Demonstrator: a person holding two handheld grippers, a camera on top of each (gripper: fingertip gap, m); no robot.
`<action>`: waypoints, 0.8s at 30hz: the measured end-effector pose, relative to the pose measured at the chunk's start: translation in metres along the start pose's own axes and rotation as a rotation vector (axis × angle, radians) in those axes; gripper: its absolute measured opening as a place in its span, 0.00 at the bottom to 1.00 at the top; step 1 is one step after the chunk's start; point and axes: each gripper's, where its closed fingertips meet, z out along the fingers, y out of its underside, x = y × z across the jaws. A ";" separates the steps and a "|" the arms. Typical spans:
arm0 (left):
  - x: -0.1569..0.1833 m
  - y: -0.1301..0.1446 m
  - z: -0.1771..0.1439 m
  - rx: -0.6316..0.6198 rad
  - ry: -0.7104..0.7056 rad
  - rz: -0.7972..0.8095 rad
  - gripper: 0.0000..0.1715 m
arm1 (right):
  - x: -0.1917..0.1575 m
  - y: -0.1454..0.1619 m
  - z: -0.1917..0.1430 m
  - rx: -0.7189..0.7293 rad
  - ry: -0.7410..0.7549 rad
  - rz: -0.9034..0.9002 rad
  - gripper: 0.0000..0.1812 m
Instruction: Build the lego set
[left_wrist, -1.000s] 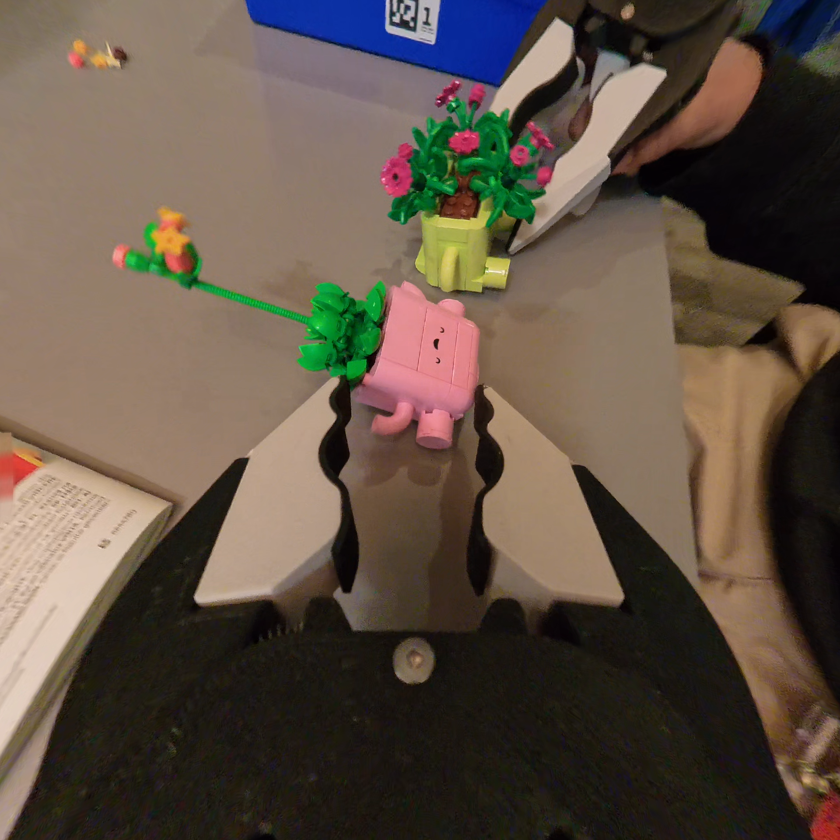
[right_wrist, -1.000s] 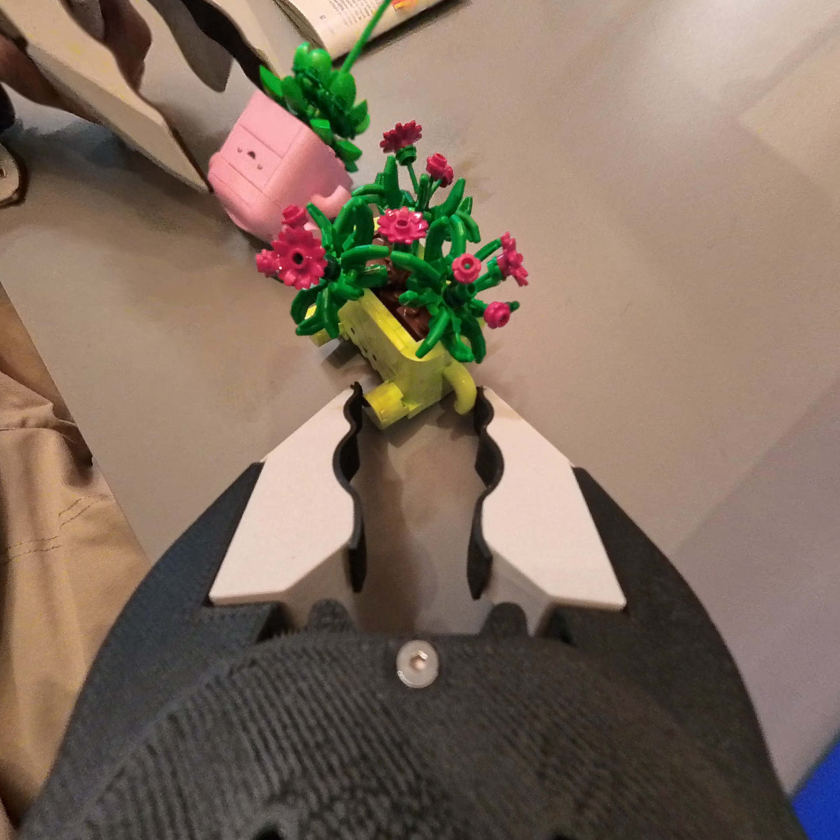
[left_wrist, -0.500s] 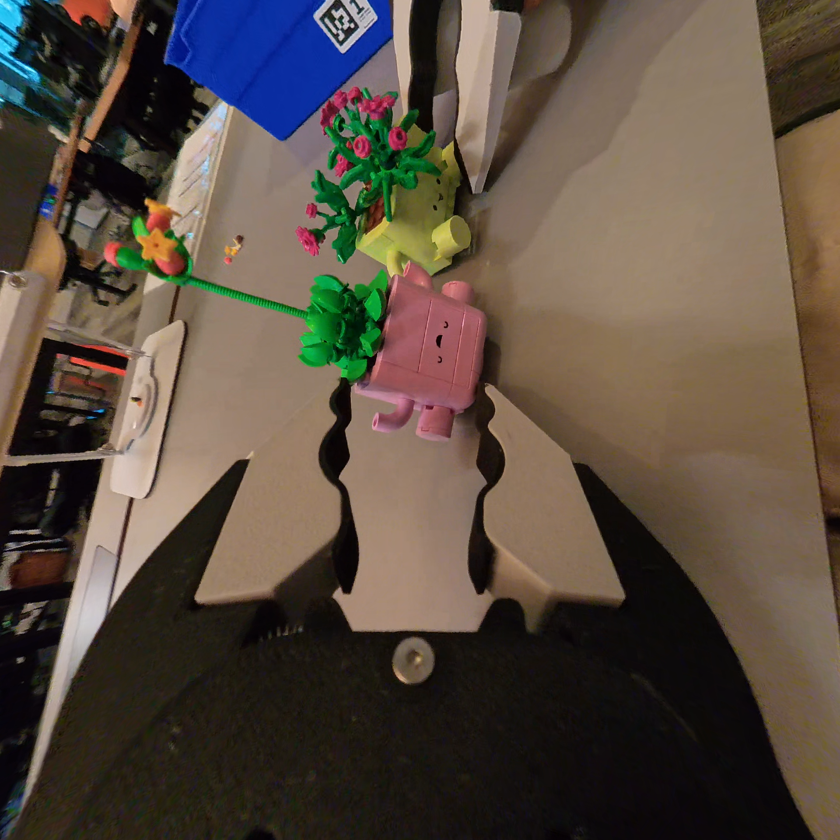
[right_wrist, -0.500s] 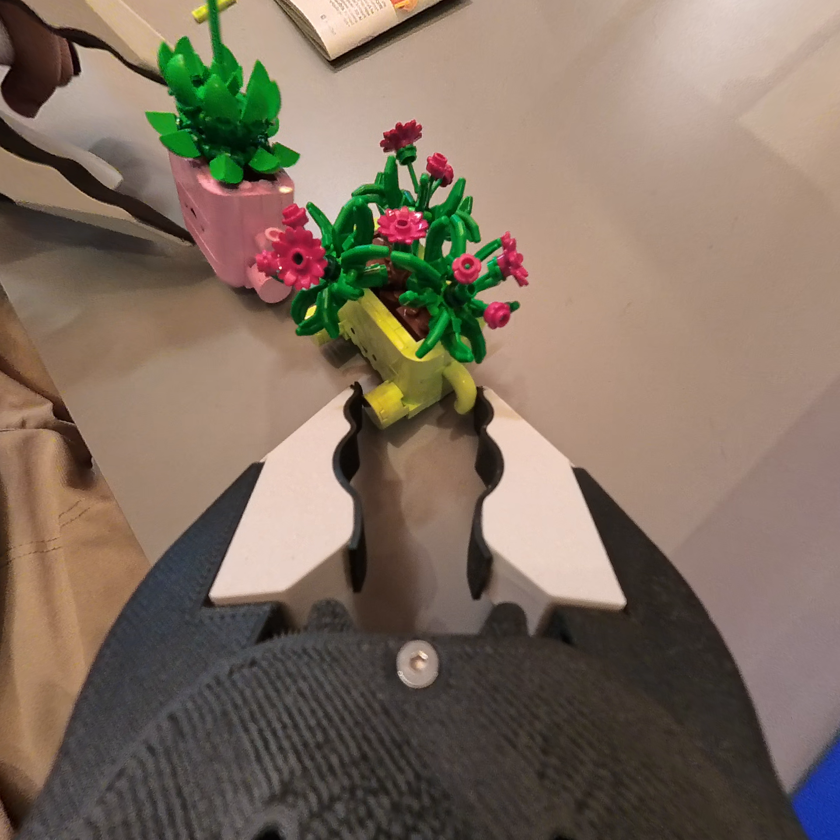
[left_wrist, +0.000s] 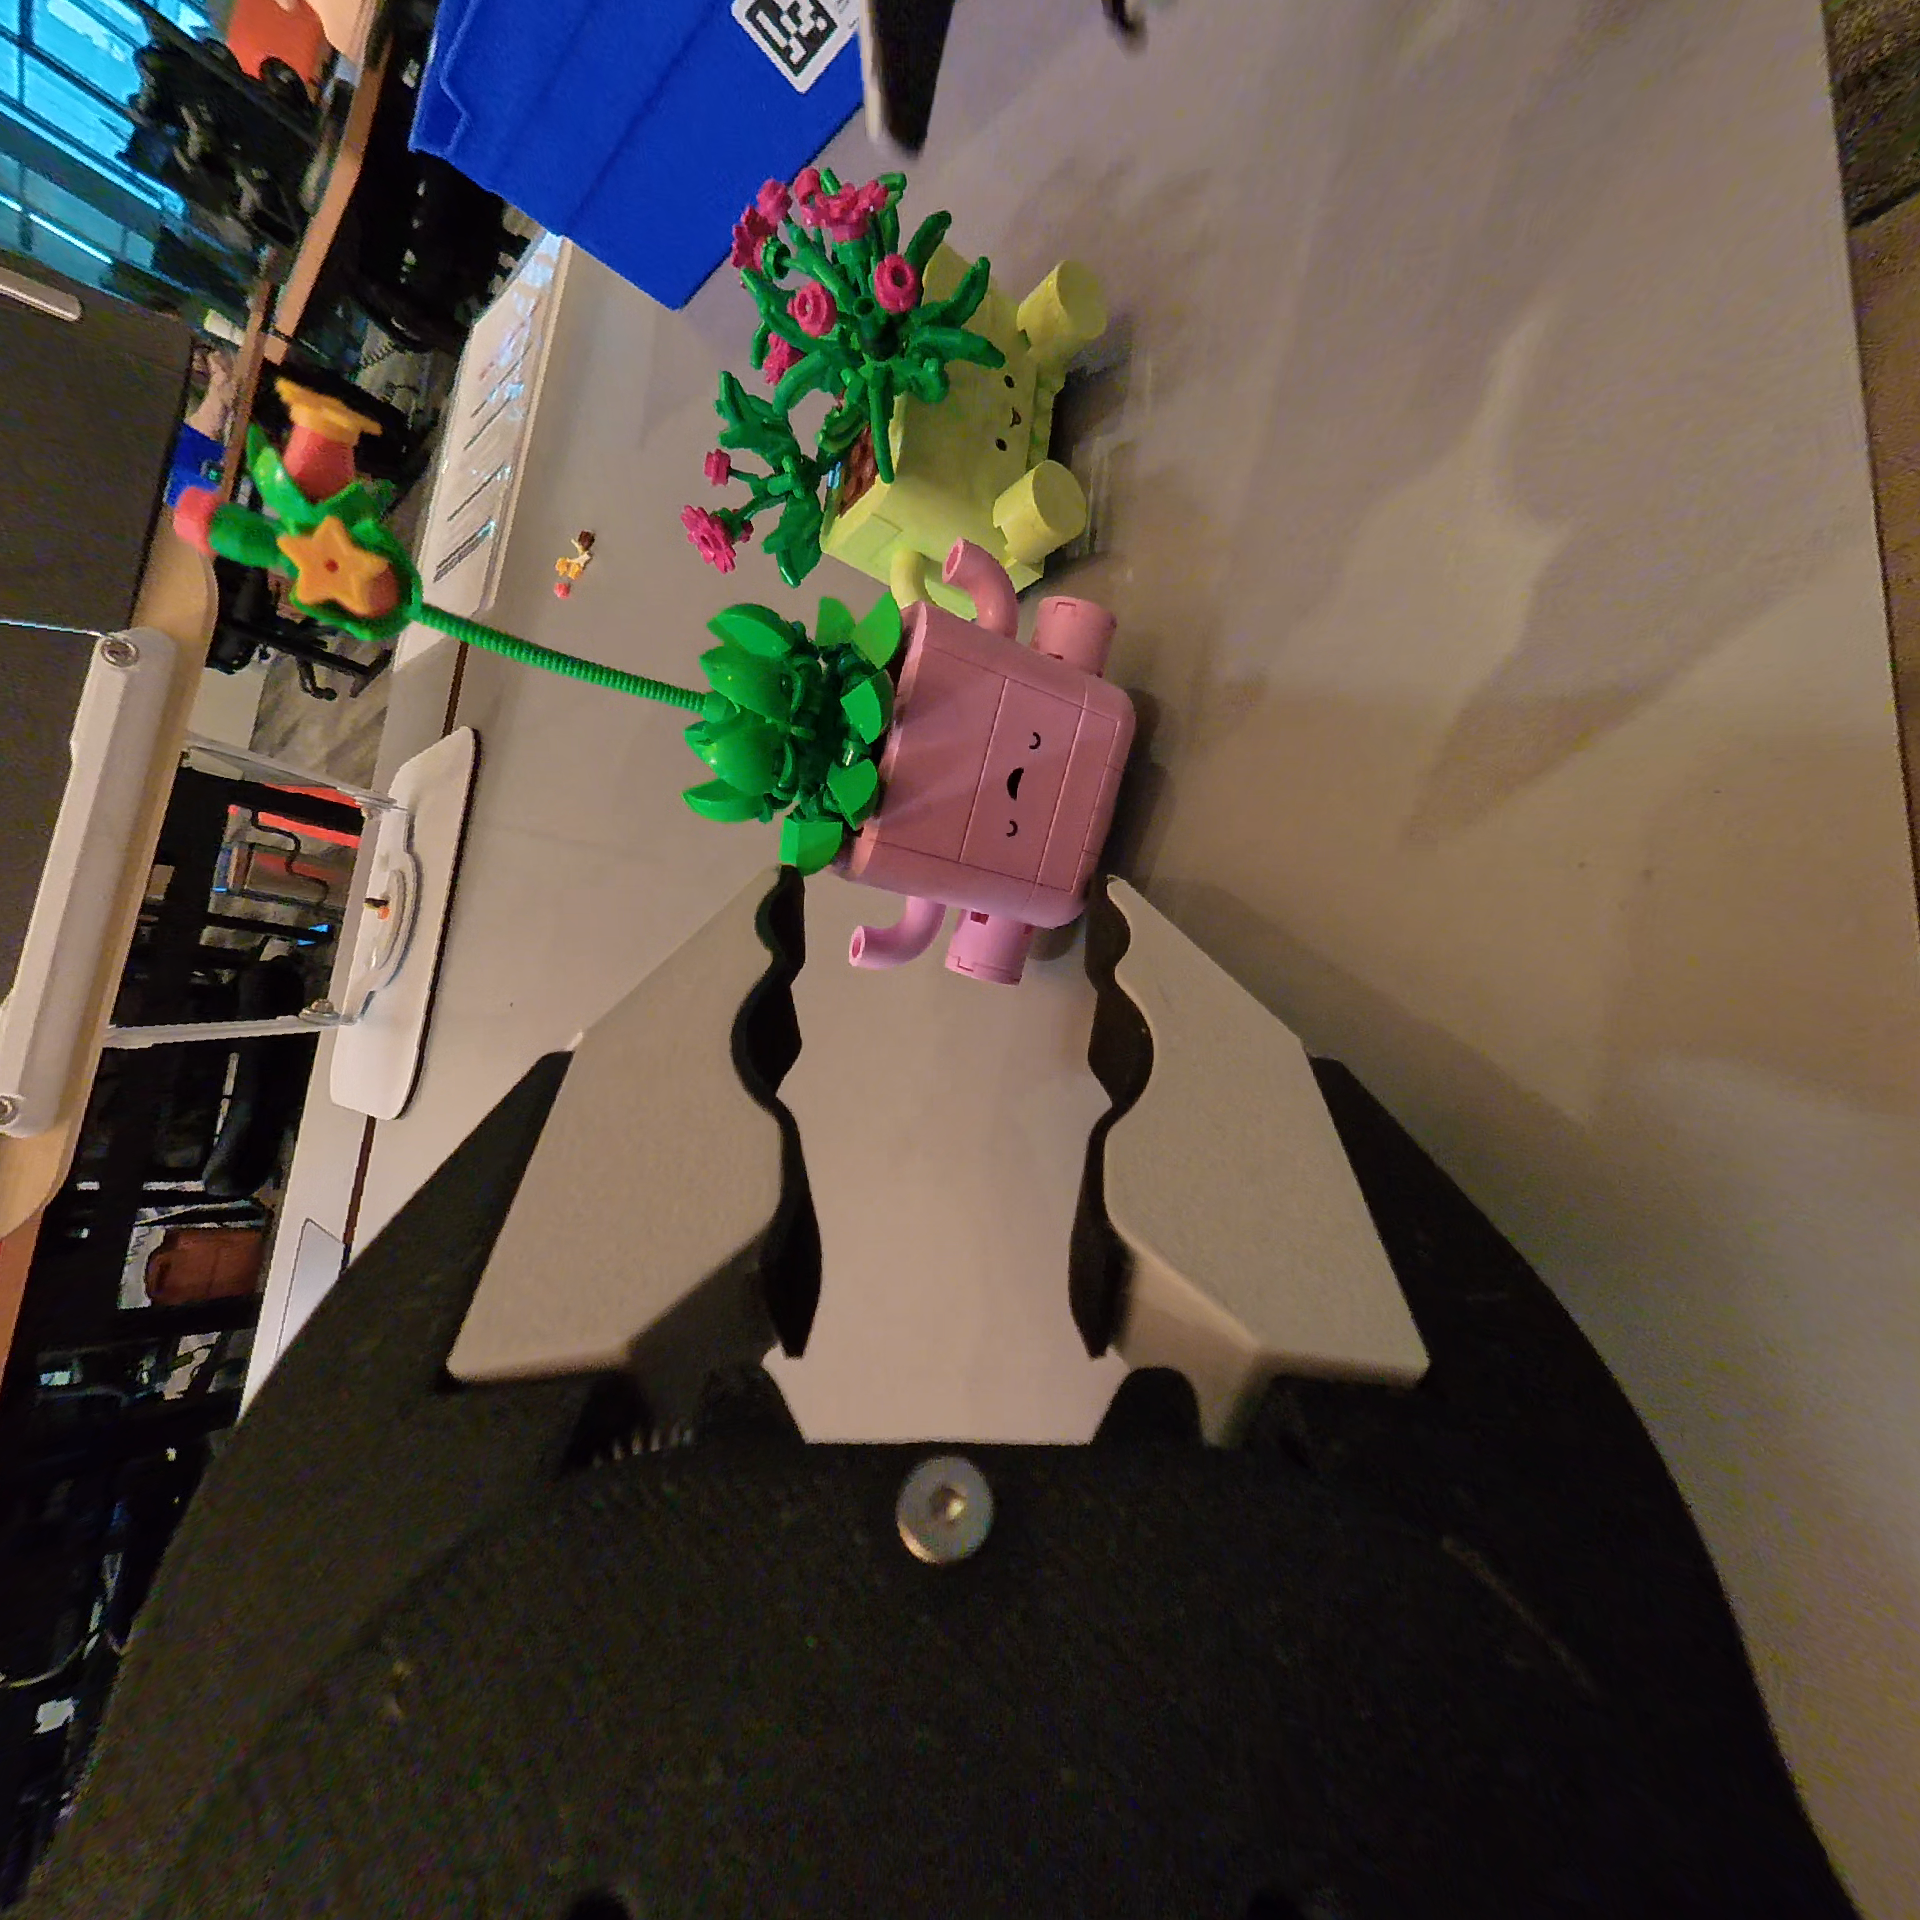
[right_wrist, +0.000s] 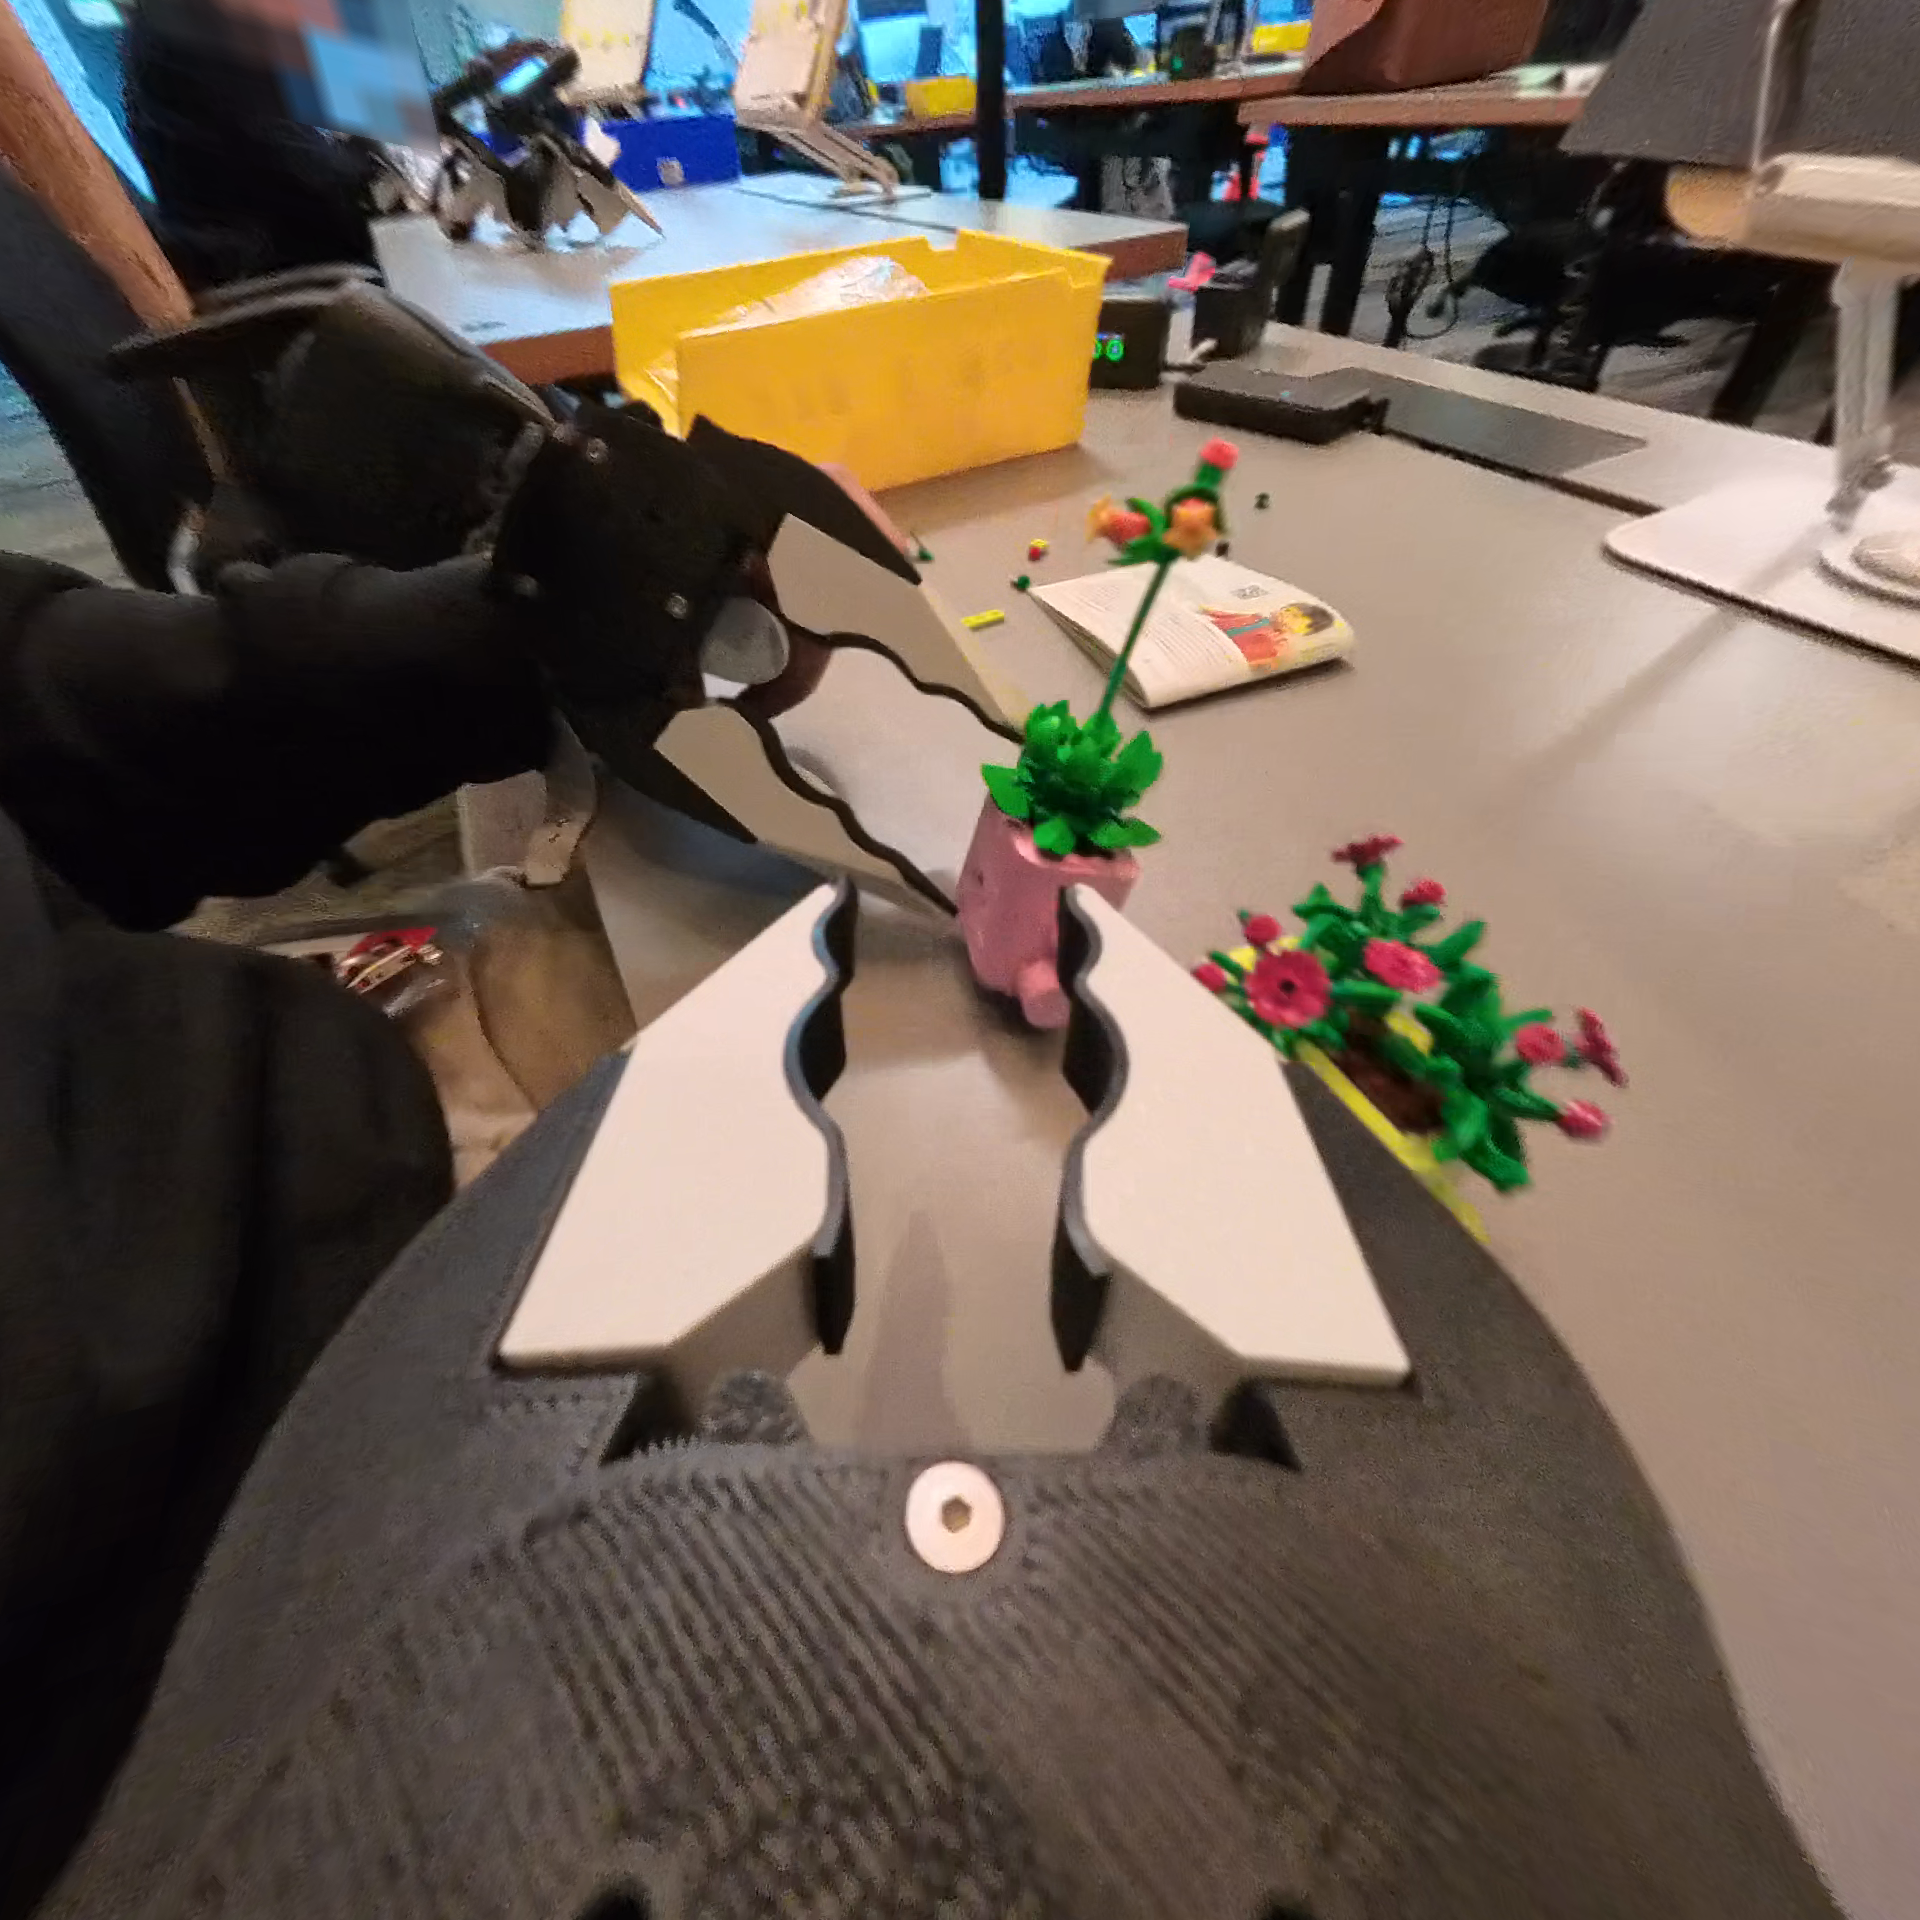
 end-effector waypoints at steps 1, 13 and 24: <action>0.000 0.000 0.000 0.000 -0.001 -0.002 0.31 | -0.003 0.000 0.010 -0.013 0.025 -0.018 0.24; 0.000 0.004 -0.004 0.013 -0.005 0.008 0.28 | 0.020 0.028 0.065 -0.189 0.261 -0.017 0.33; -0.011 -0.007 -0.019 0.168 0.115 -0.273 0.47 | 0.015 0.032 0.065 -0.222 0.243 -0.061 0.19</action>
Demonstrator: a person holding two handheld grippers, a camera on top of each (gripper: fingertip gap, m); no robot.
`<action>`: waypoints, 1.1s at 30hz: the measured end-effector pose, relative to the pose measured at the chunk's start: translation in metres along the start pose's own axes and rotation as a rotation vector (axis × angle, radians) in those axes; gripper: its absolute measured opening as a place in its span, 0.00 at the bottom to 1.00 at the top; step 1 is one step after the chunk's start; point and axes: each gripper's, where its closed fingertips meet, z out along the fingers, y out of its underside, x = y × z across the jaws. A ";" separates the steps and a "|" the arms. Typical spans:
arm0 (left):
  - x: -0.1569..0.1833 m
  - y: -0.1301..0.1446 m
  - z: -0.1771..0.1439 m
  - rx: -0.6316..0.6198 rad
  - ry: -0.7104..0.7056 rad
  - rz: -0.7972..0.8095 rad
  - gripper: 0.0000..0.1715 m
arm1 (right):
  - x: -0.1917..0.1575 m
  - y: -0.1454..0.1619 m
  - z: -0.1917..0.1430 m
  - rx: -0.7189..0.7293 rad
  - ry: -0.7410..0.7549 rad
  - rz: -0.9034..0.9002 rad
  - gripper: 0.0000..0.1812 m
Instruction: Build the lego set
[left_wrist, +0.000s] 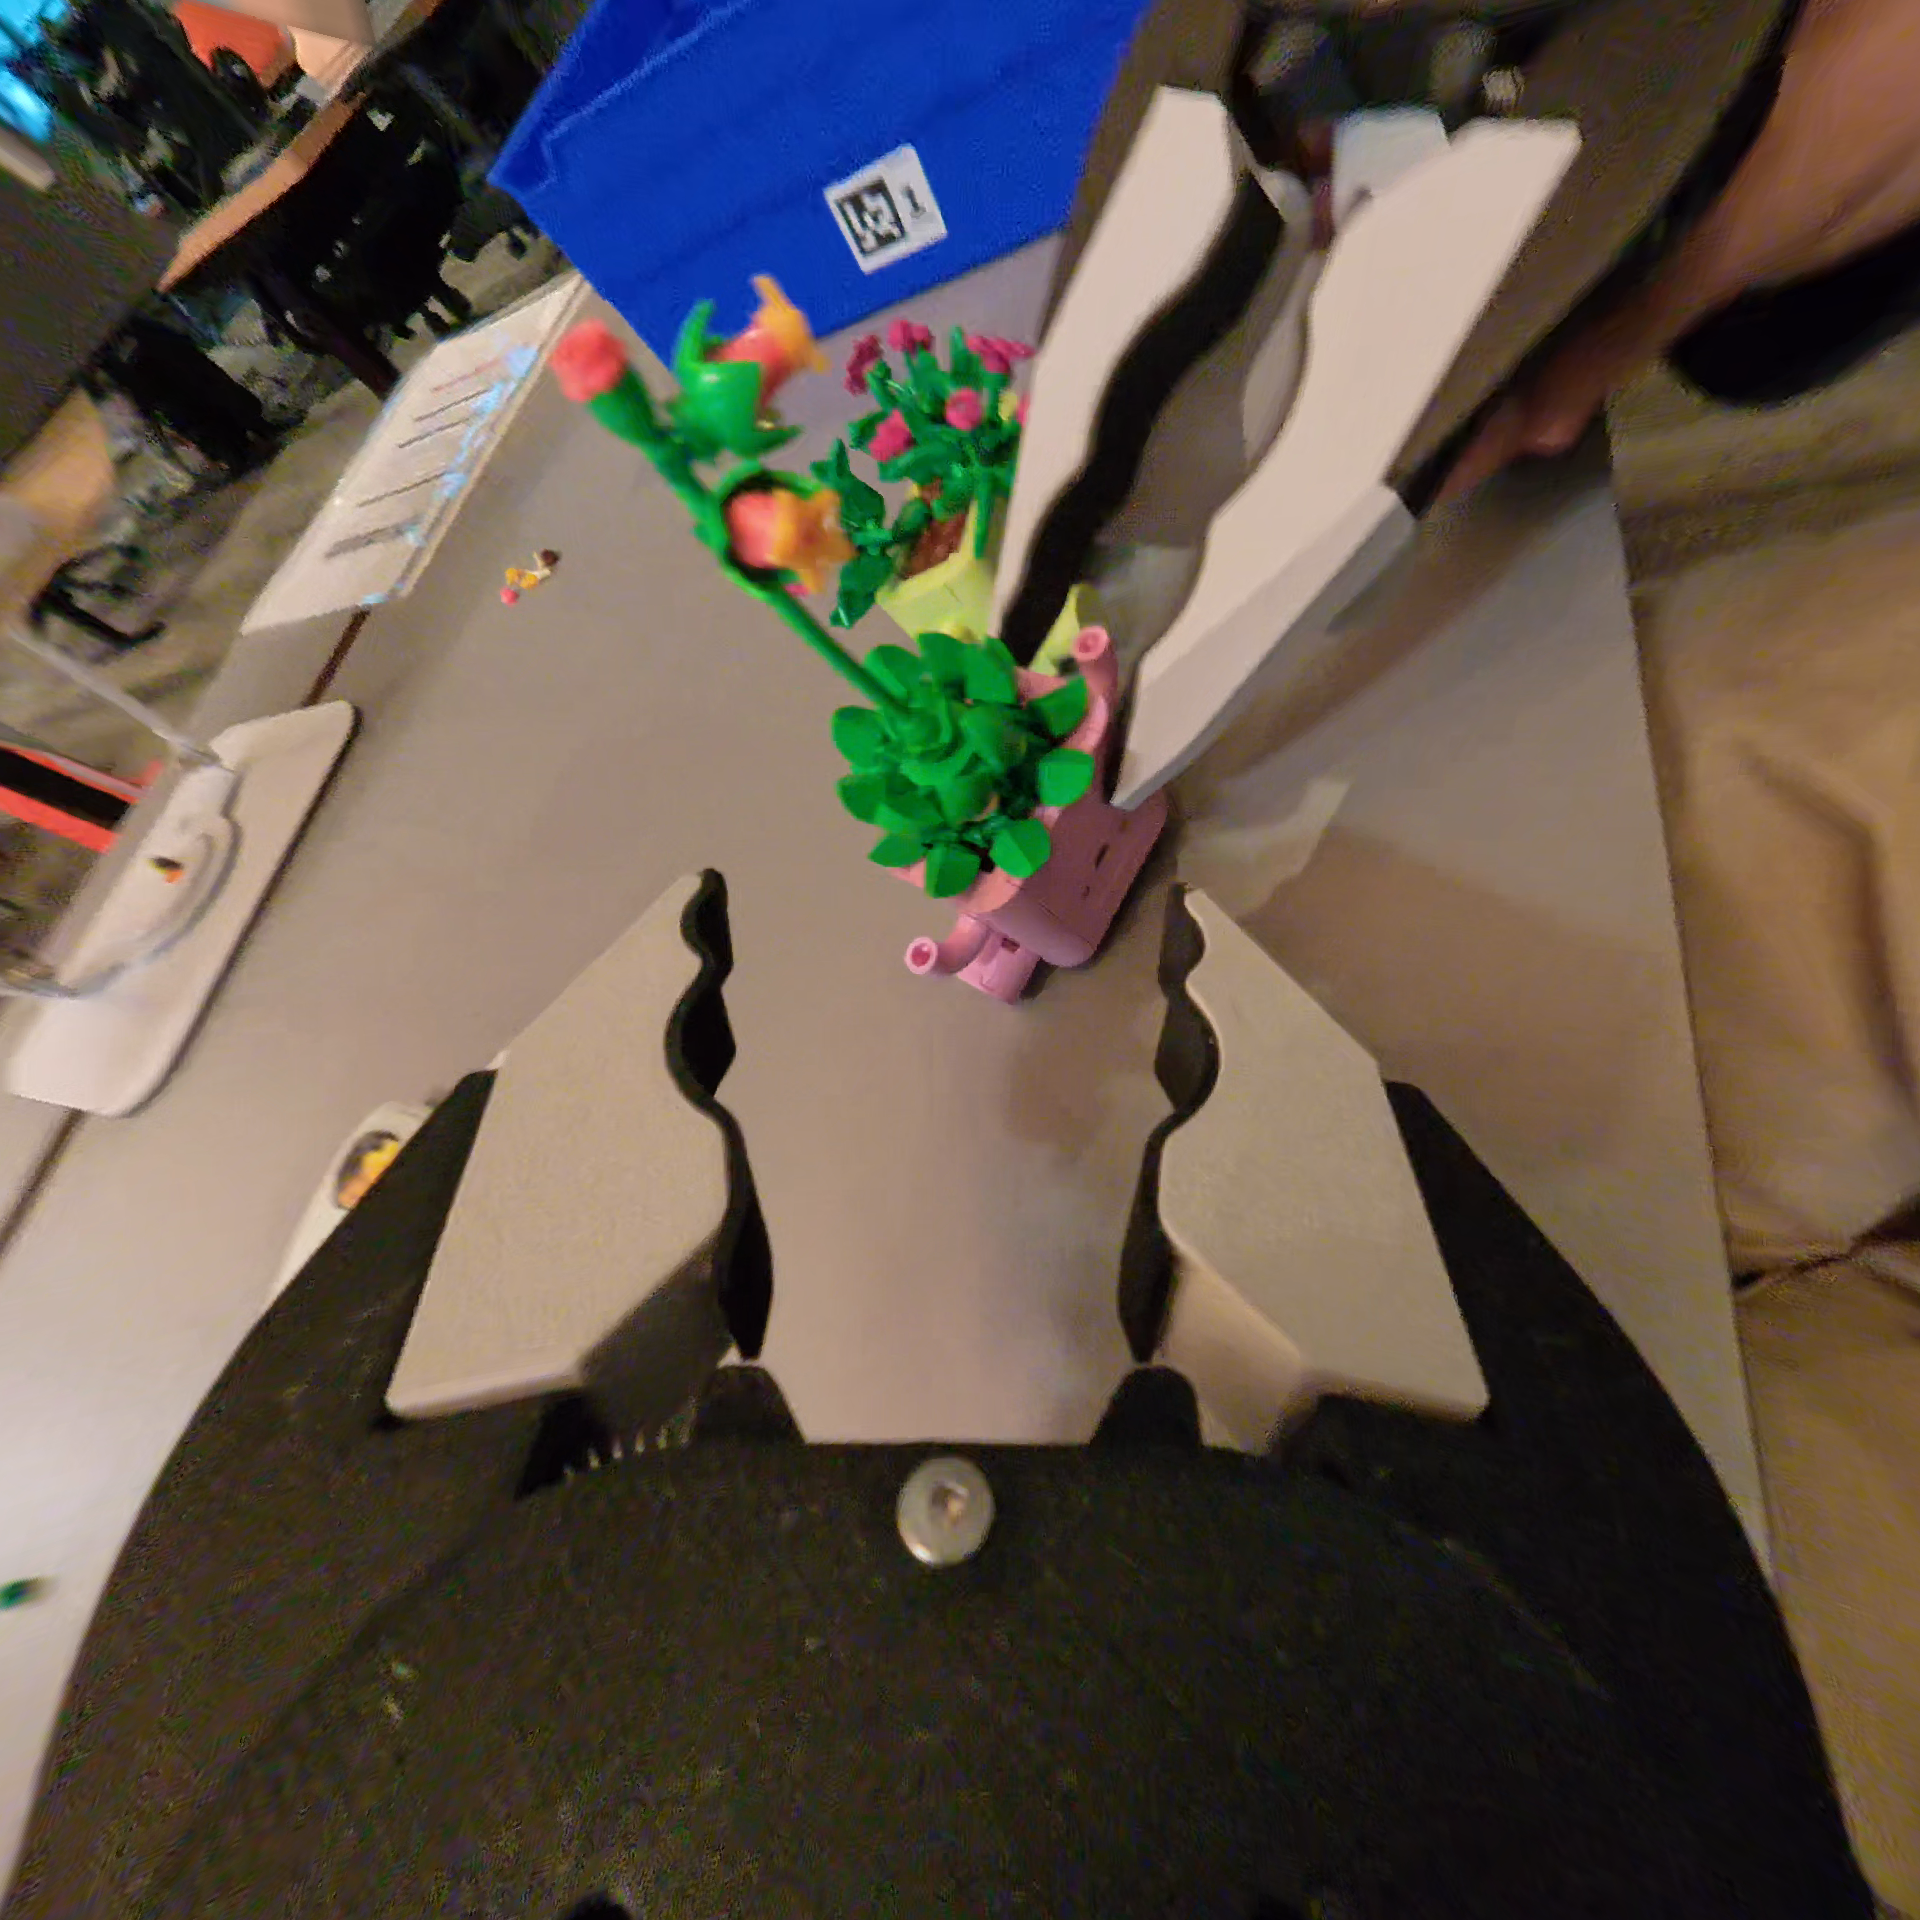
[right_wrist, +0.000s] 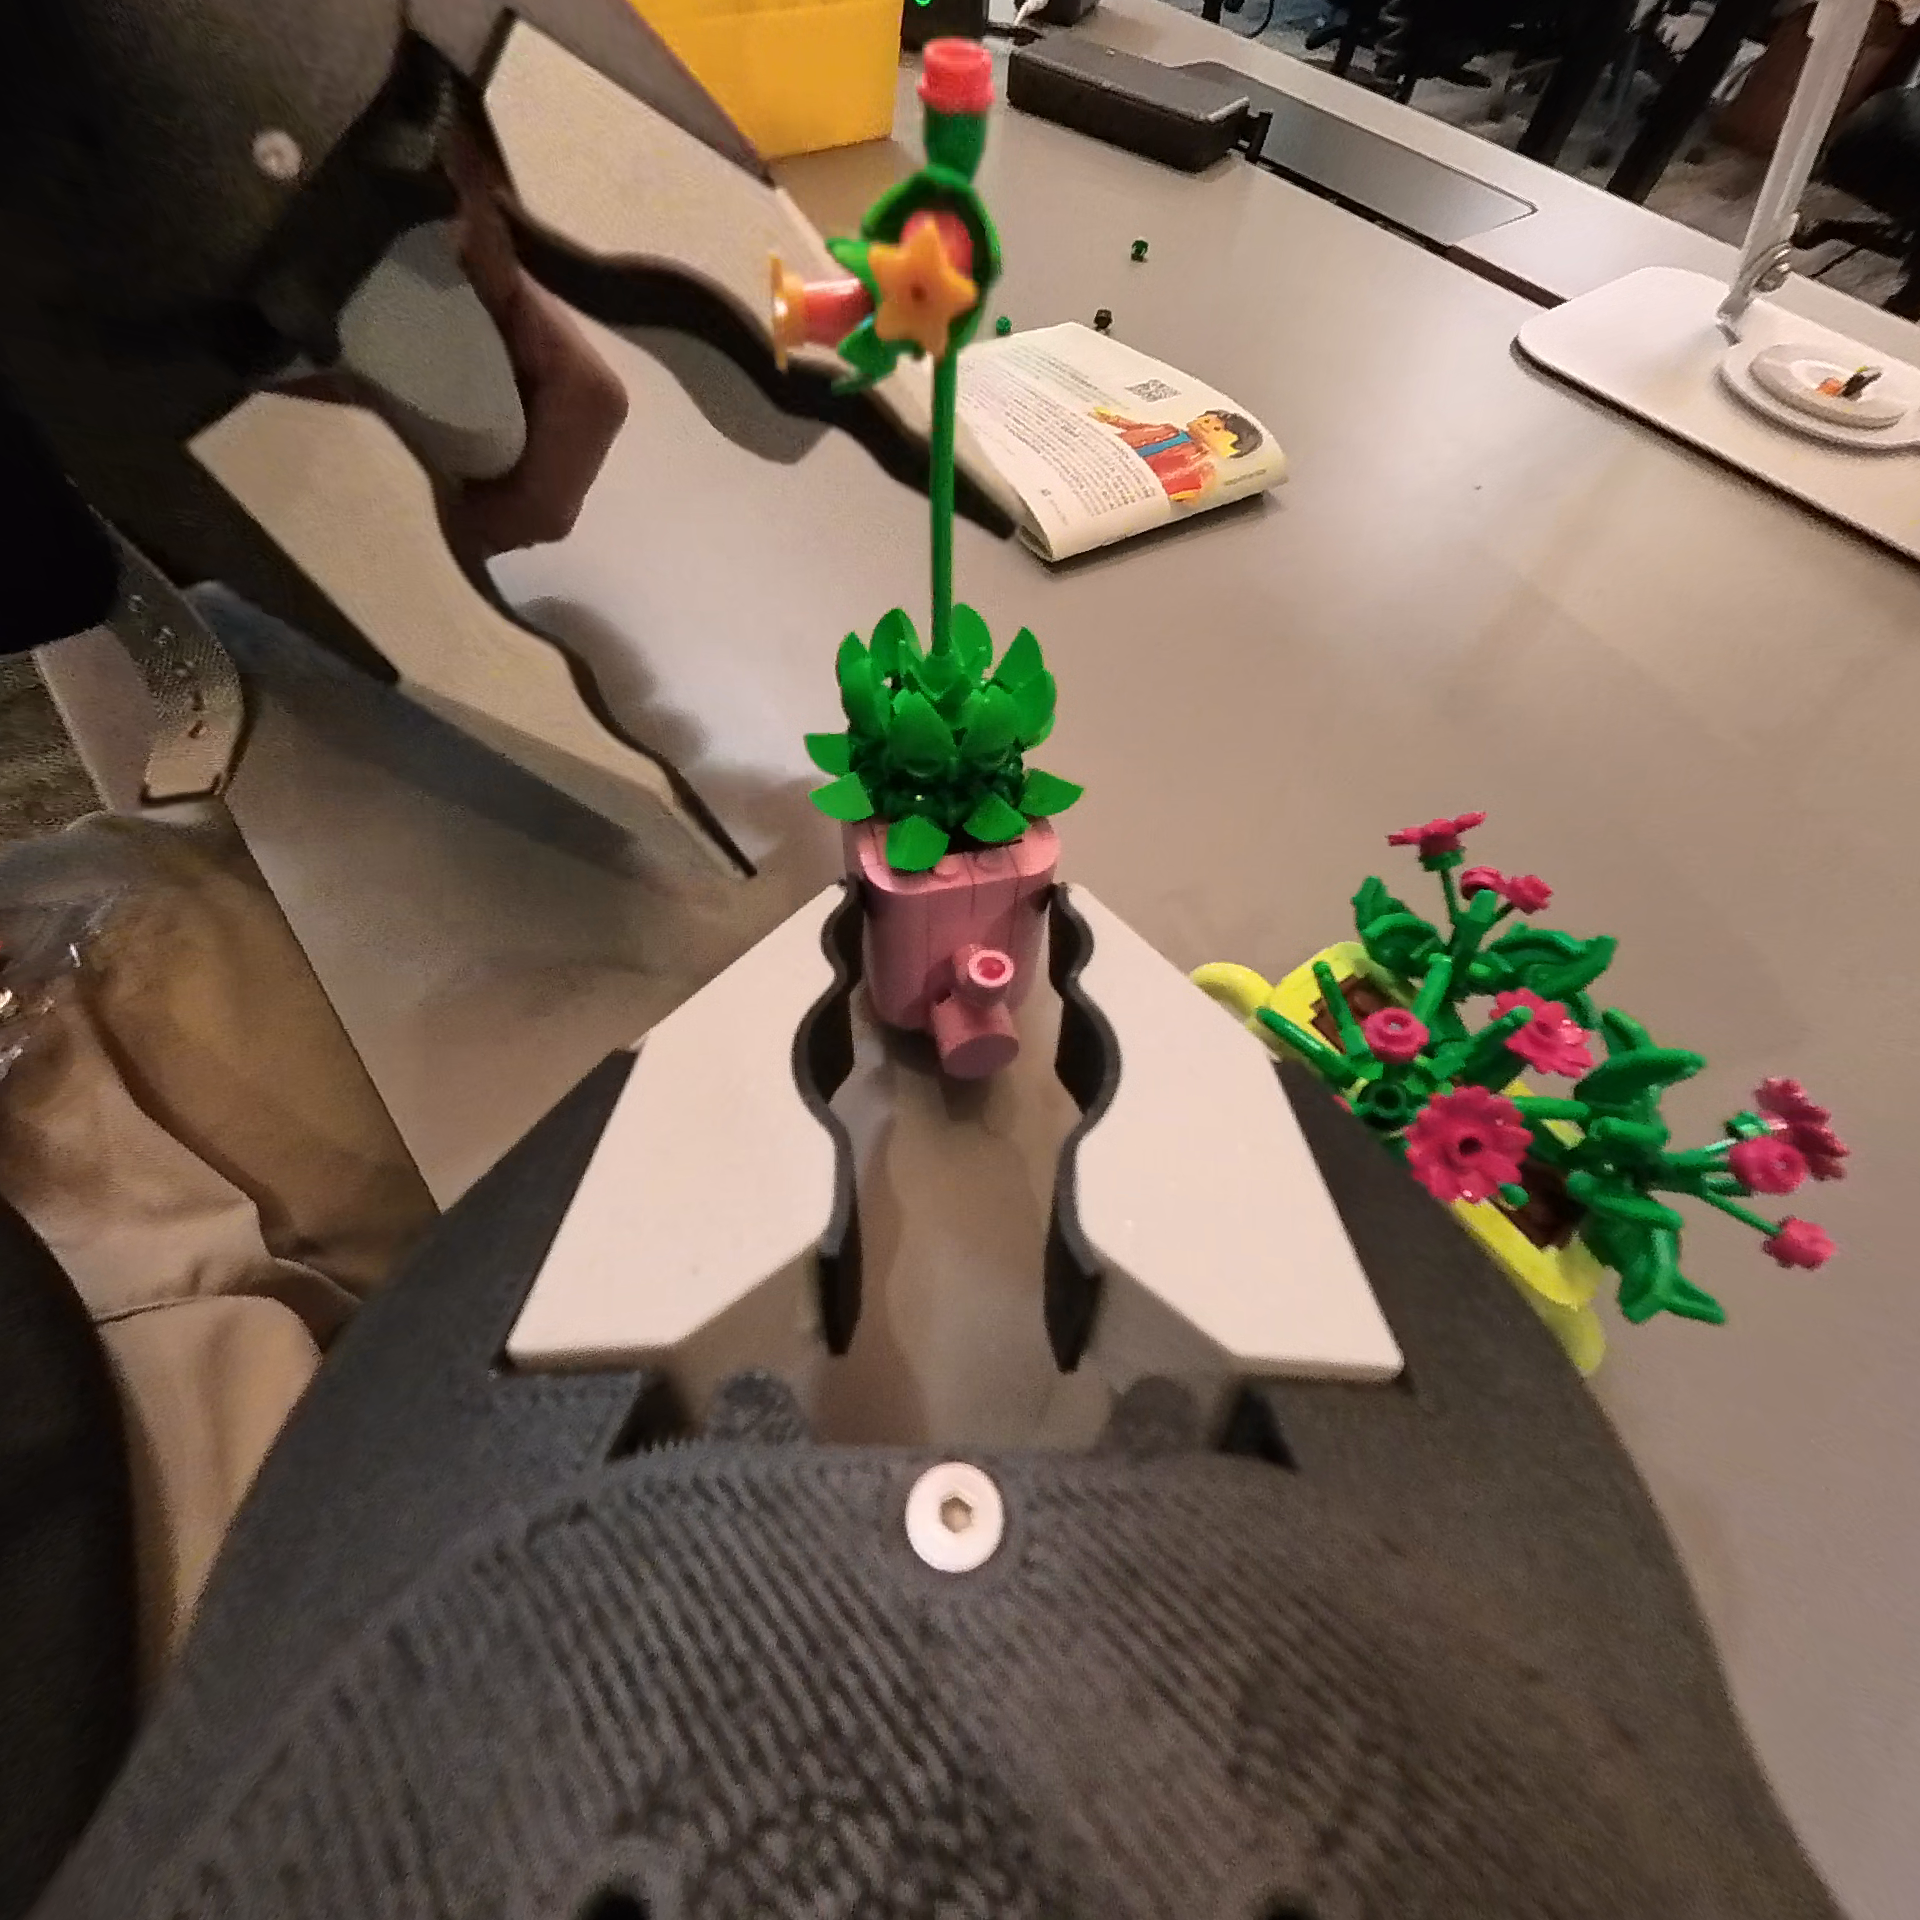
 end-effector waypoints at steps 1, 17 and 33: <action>-0.001 -0.002 0.000 0.024 0.015 -0.049 0.47 | 0.000 0.000 -0.001 0.000 -0.004 0.001 0.19; 0.007 0.008 0.026 -0.036 0.101 -0.111 0.36 | -0.008 -0.002 -0.020 0.039 -0.026 -0.074 0.27; 0.003 0.014 0.037 -0.112 0.075 -0.158 0.34 | 0.113 0.024 -0.099 0.187 0.199 0.297 0.23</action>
